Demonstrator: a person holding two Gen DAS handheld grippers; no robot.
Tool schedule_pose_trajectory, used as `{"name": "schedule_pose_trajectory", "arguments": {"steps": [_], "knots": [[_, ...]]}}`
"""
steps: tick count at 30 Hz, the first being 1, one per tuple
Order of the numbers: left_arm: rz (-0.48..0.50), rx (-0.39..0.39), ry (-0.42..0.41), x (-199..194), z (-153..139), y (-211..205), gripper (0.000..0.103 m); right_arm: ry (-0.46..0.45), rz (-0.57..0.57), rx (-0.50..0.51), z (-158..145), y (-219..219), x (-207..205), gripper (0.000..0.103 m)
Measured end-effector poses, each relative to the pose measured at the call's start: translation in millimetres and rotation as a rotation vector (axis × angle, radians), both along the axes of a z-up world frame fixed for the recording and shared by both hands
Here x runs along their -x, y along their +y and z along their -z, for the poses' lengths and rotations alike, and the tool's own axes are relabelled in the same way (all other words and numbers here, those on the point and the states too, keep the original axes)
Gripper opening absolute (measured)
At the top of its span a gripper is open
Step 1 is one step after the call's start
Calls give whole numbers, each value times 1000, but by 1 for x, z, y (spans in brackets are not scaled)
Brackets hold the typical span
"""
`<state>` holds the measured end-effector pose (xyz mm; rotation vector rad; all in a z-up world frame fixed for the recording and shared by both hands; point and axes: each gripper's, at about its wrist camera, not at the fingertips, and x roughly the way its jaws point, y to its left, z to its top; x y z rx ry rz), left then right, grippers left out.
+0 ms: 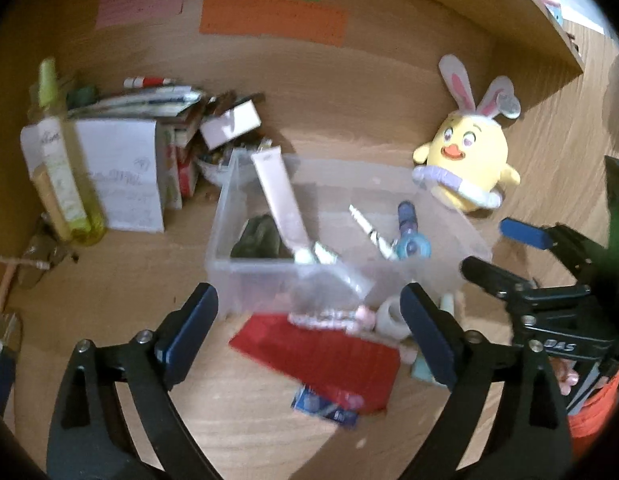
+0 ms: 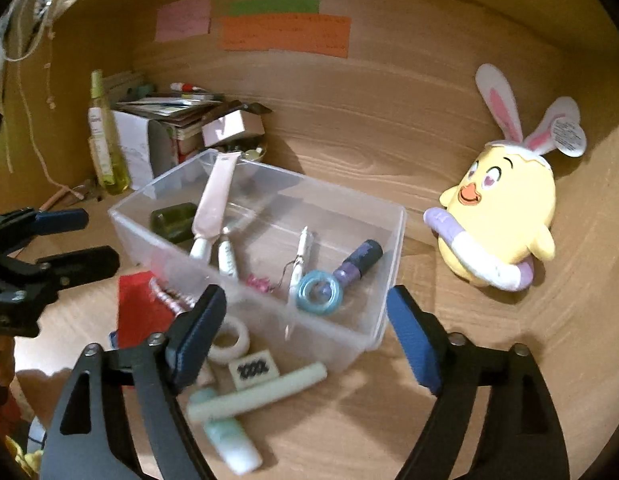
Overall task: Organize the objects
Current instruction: 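Move both open grippers back toward the items beside the bin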
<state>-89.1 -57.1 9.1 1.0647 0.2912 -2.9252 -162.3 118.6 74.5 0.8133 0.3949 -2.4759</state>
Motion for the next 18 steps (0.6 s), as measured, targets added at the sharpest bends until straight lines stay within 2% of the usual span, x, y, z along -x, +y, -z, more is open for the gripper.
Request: {"name": "schedule_pose_trajectory", "arguments": {"steps": [4, 8, 14, 18], "knots": [[15, -15, -46, -12, 15, 5, 94, -28, -13, 15, 12, 2, -16, 82], [43, 2, -89, -24, 32, 17, 94, -93, -30, 27, 31, -1, -24, 82], [76, 18, -163, -36, 53, 26, 93, -191, -40, -15, 63, -8, -20, 82], [84, 47, -198, -35, 61, 30, 94, -235, -22, -11, 70, 6, -16, 82]]}}
